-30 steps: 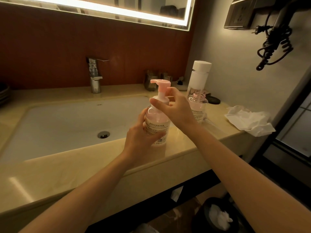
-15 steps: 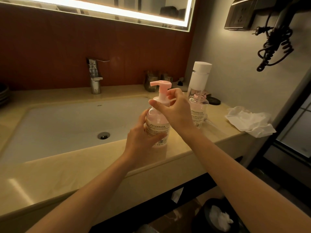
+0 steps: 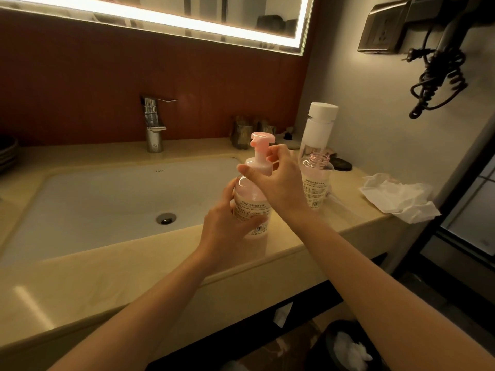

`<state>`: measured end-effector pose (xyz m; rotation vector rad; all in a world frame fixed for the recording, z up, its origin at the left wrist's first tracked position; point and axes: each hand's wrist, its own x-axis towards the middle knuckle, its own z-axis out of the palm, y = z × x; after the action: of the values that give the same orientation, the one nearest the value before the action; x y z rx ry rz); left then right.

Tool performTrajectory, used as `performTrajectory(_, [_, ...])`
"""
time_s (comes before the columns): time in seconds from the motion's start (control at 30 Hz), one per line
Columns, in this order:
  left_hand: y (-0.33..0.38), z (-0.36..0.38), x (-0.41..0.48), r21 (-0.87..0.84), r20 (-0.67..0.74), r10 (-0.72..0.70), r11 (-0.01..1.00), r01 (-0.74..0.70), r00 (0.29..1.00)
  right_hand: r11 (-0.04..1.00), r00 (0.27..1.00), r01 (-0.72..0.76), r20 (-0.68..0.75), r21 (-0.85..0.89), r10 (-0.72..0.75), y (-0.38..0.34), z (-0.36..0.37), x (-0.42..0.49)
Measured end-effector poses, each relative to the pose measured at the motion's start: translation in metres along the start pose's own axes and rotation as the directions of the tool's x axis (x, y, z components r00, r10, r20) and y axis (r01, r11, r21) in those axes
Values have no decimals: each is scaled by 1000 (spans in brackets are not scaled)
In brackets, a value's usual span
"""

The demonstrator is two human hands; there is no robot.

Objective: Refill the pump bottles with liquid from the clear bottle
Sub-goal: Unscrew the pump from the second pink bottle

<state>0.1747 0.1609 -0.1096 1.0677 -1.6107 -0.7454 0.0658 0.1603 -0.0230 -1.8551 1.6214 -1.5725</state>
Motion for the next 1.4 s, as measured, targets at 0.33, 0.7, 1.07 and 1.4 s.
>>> performTrajectory(0.33, [-3,2,-1,19,-20,16,1000,-16,1000,983,995,-51,97,176,34,0,-3,-4])
performTrajectory(0.7, [-2,2,-2,44,-32,30,999,-29,999,929,984,-157,130,336,120,-3,-4,-7])
performTrajectory(1.07, [0,1,-4,27,-25,28,999,-27,999,964,993,-108,78,243,91,-3,-3,-1])
performTrajectory(1.4, [-1,2,-4,30,-29,33,999,-32,999,985,995,-72,78,156,60,-3,0,1])
